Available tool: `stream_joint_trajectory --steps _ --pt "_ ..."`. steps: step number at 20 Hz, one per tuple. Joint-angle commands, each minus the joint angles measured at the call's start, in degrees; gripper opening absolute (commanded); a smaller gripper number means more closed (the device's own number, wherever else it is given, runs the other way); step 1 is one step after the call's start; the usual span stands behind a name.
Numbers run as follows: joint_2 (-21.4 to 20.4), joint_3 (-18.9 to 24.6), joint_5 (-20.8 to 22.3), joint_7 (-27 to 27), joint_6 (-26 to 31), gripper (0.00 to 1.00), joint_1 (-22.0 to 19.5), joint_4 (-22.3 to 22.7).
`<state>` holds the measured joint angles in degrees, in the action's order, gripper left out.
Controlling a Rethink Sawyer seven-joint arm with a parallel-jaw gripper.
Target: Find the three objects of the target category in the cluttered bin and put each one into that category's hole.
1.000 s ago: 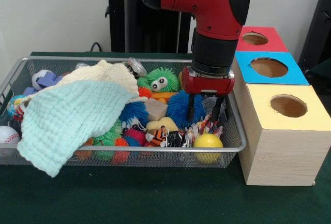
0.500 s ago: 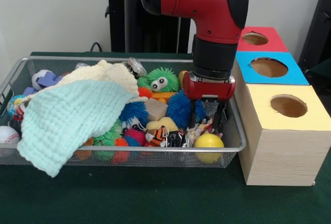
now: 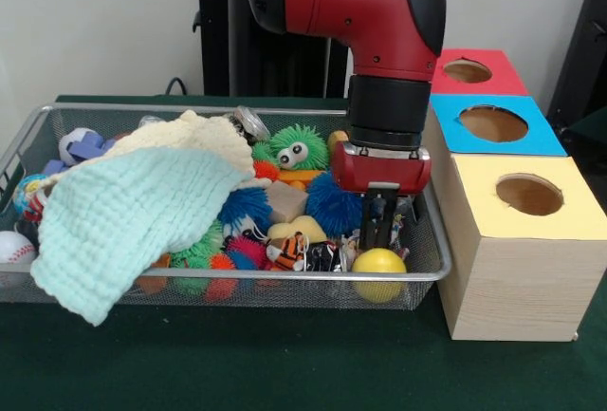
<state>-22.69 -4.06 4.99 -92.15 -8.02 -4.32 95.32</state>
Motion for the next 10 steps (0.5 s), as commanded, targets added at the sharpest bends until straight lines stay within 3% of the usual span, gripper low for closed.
stream_joint_trajectory --steps 1,10 --pt "-0.7 7.6 0.1 -13.2 -3.5 0.00 -3.5 2.8" --pt "-8.7 6.4 -5.4 -9.8 15.0 0.00 -1.3 2.0"
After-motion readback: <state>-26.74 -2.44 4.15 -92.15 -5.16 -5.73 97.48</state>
